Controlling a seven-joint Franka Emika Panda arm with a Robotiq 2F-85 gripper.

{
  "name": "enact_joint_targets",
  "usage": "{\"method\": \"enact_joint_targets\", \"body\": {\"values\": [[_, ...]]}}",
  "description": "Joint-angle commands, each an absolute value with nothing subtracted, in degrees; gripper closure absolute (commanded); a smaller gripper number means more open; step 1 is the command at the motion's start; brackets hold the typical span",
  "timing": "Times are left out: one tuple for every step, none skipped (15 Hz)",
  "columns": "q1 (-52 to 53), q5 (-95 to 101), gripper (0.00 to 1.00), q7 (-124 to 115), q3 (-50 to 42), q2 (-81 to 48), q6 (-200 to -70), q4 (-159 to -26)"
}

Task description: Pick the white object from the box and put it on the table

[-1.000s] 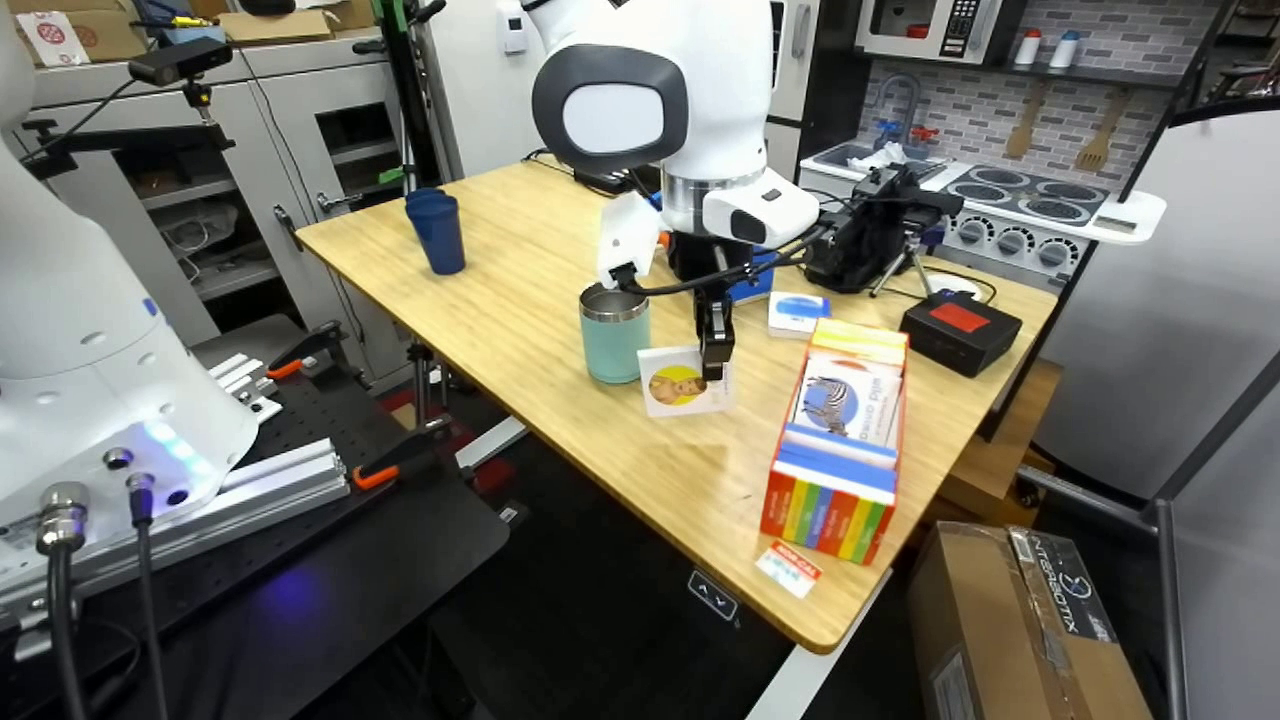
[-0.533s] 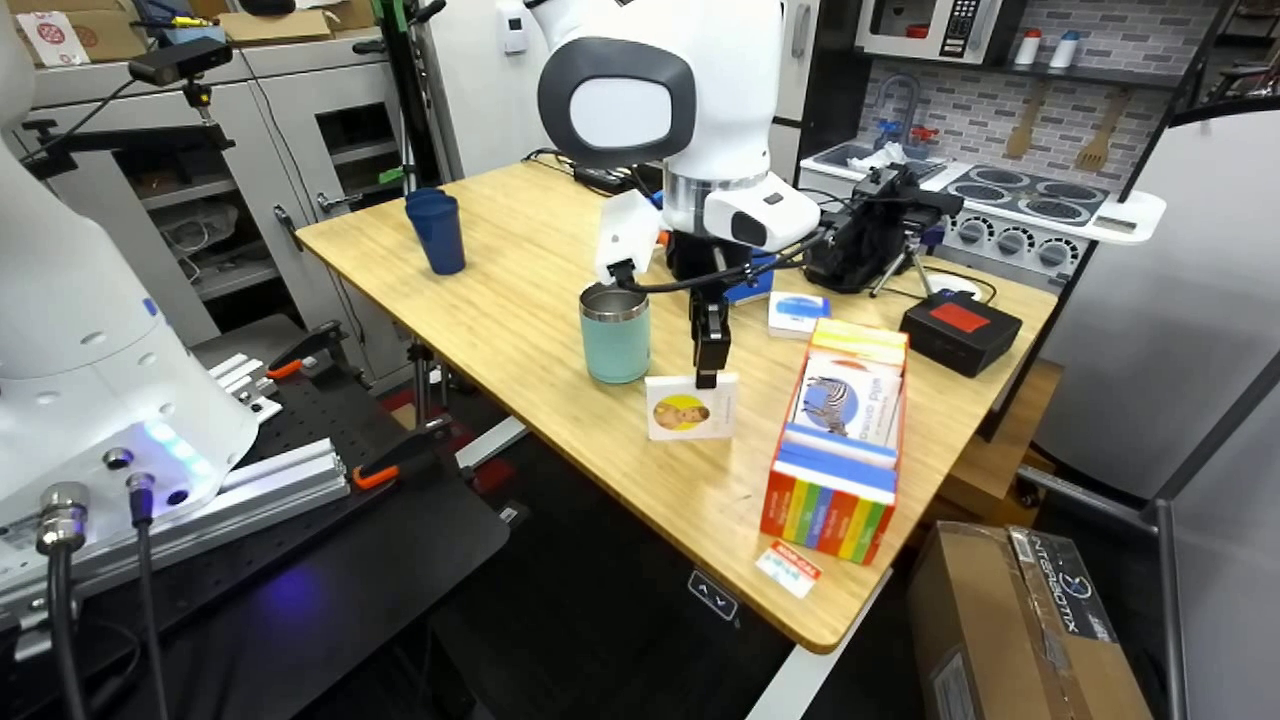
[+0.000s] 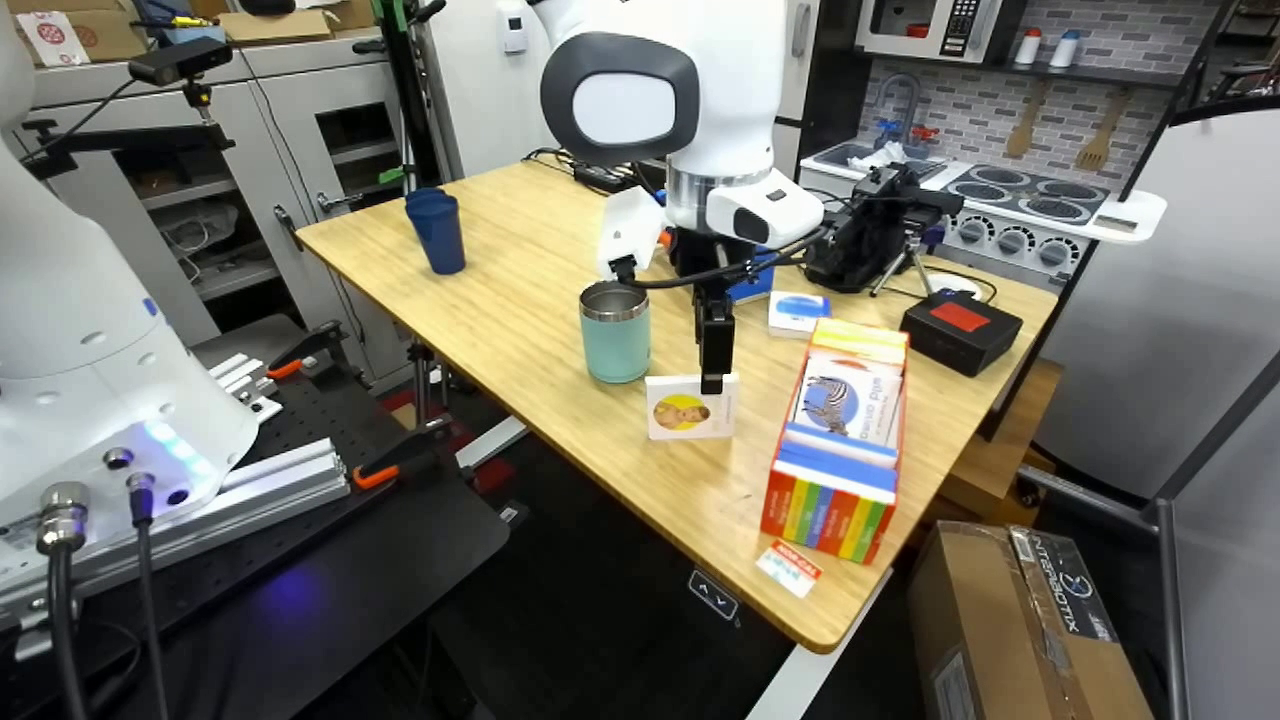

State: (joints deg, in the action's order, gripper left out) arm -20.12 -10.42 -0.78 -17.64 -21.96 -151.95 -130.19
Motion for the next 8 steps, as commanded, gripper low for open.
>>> {"method": "enact_joint_targets", "body": {"values": [[-18.3,-6.9,0.0,-7.3,-20.3,-22.6,-152.1,-129.5],[-17.5,-5.4,0.0,-9.9,-21.5,-22.7,-151.8,-129.4],[-17.2,-5.0,0.0,-12.2,-22.2,-22.7,-152.0,-129.5],[-16.8,-4.6,0.0,-14.3,-22.8,-22.6,-151.3,-129.5],[-16.7,-4.6,0.0,-16.1,-23.0,-22.5,-150.9,-129.5],[-17.5,-3.5,0.0,-16.7,-24.8,-20.5,-144.6,-125.9],[-18.0,-3.5,0.0,-17.5,-25.4,-19.9,-142.7,-124.8],[-18.9,-3.9,0.0,-18.1,-25.9,-19.1,-139.1,-122.3]]}}
